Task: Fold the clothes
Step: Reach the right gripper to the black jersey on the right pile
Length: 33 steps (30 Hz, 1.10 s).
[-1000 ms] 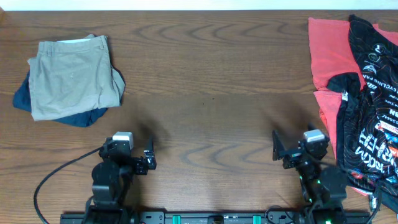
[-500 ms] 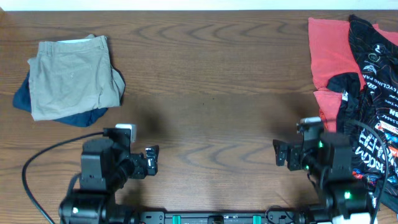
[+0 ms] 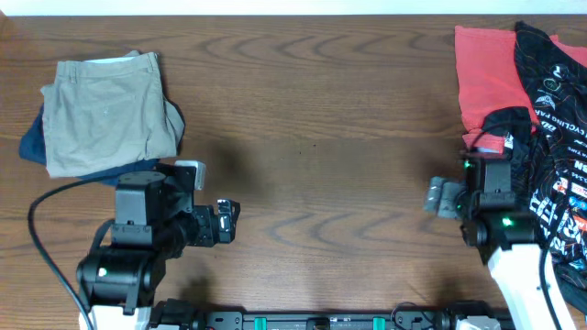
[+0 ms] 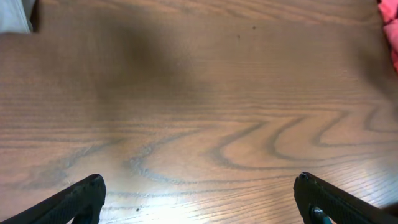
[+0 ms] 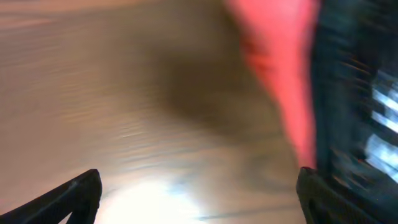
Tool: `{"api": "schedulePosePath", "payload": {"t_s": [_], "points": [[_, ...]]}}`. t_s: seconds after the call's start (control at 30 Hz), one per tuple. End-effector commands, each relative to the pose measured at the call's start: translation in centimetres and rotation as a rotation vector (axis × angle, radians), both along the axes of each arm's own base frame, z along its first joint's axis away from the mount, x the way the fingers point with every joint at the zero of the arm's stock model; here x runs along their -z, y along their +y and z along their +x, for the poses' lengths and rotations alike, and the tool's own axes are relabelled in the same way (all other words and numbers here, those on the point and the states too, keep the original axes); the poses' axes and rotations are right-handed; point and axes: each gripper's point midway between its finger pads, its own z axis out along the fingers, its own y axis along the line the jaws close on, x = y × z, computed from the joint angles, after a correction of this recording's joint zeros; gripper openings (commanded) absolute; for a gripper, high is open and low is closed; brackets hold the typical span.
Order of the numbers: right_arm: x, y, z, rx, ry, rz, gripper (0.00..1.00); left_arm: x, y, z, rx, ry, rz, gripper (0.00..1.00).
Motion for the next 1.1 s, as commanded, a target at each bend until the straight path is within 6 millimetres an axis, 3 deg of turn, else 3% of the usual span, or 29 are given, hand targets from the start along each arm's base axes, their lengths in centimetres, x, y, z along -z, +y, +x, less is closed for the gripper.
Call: {"api": "schedulePosePath", "payload": {"t_s": [0.0,0.2,0.4,0.6,1.07], "points": [[0.2,-5.6,-1.3,0.334,0.004,-0.146,0.96,-0.3,-0.1,0.3,-0.003,0.006,-0.01,0.98],[2.9,-8.9,-2.1,0.514,0.074,-0.17,0.88,0.4,-0.1,0.6,-0.003,0.043,-0.007,0.98],[5.3,-10.7,-2.7,0.577,0.151,-0.187,0.69,1.1,-0.1,0.8,-0.003,0.076,-0.004,0.98],[6.6,-12.2,-3.2,0.637,0.178,-0.183,0.67,1.6,-0.1,0.9,-0.003,0.102,-0.002,0.98],[8.1,-11.7,-2.8,0.632,0.195,-0.118,0.63,2.0,-0.1,1.0,-0.003,0.121,-0.001,0.98]]}}
